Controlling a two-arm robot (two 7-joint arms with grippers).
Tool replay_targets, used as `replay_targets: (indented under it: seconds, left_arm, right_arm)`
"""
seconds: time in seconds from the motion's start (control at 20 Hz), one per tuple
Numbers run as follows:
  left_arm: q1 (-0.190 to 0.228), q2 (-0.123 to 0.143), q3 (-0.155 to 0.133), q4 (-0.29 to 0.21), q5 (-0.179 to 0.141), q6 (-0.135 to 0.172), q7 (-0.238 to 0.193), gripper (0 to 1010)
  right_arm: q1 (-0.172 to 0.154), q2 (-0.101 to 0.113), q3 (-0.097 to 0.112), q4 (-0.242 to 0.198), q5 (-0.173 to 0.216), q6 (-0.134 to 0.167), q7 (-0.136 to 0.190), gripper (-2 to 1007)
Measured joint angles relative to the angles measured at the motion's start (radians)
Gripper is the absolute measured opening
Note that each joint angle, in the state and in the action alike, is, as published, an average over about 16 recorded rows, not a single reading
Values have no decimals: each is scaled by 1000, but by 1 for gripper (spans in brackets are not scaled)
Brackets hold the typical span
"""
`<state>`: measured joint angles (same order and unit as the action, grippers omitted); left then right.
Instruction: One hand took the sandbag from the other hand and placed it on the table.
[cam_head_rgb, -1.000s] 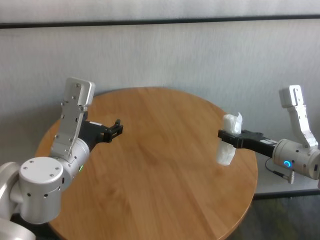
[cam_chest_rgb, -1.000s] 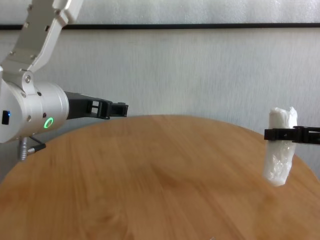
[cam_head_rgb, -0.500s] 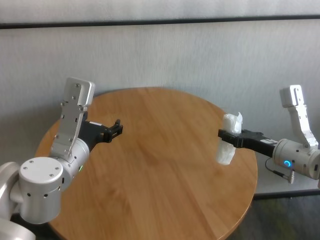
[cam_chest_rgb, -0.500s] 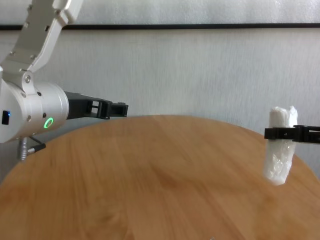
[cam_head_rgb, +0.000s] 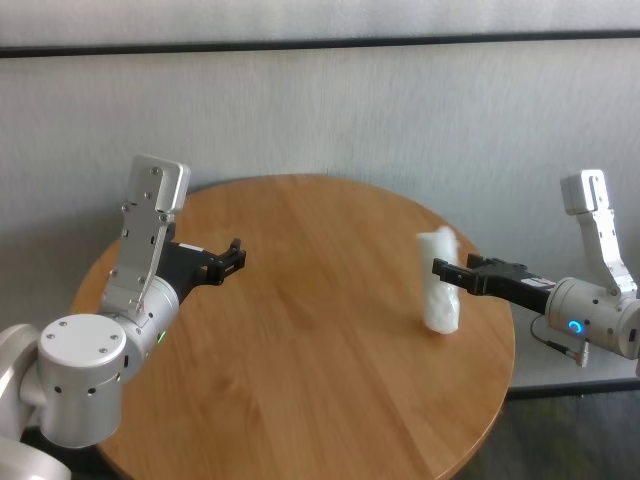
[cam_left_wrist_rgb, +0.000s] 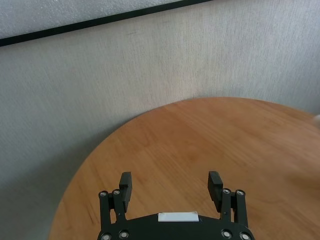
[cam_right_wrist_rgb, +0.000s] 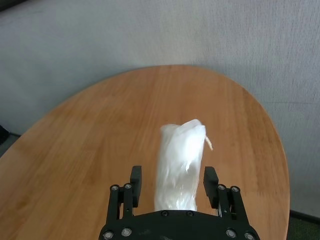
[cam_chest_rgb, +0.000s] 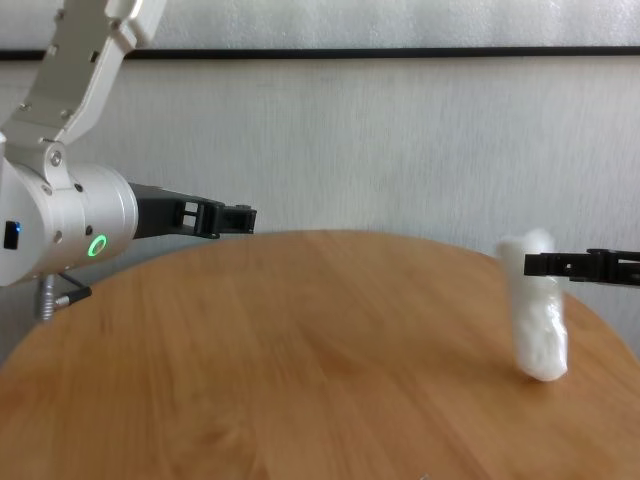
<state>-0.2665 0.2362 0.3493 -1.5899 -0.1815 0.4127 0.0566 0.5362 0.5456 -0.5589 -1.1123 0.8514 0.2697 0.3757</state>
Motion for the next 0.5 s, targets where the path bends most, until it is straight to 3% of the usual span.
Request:
replay_targets:
  seconds: [0.5]
  left_arm:
    - [0,0,0,0,0,0,0,1000]
  right_arm:
    - [-1,1,1,-1,1,-1,0,958]
